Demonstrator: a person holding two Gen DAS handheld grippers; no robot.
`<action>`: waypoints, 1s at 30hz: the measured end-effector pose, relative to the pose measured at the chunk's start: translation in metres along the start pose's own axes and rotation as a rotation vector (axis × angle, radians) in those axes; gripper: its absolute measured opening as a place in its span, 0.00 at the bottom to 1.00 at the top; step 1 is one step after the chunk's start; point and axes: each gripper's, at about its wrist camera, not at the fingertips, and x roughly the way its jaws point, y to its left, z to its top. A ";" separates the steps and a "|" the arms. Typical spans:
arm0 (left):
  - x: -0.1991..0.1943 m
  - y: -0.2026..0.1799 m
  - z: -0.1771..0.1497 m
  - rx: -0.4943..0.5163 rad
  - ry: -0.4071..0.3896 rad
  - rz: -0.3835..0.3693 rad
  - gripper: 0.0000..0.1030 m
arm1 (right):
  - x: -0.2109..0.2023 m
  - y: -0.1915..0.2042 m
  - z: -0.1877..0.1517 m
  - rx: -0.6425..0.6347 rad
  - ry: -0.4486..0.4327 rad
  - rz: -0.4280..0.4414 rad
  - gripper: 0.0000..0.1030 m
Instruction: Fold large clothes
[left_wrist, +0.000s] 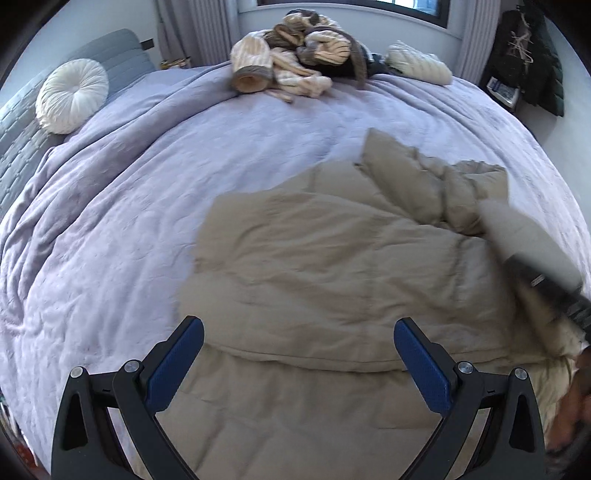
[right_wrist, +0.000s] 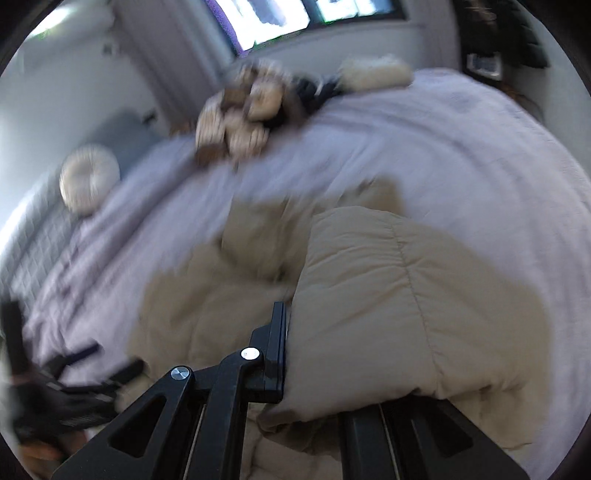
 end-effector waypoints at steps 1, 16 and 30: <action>0.003 0.004 0.000 -0.004 0.004 0.003 1.00 | 0.014 0.005 -0.007 0.001 0.028 0.001 0.07; 0.024 0.026 0.006 -0.063 0.028 -0.099 1.00 | -0.033 -0.059 -0.037 0.368 0.014 0.066 0.70; 0.027 0.048 0.022 -0.163 0.059 -0.326 1.00 | -0.020 -0.064 0.009 0.434 -0.095 0.140 0.14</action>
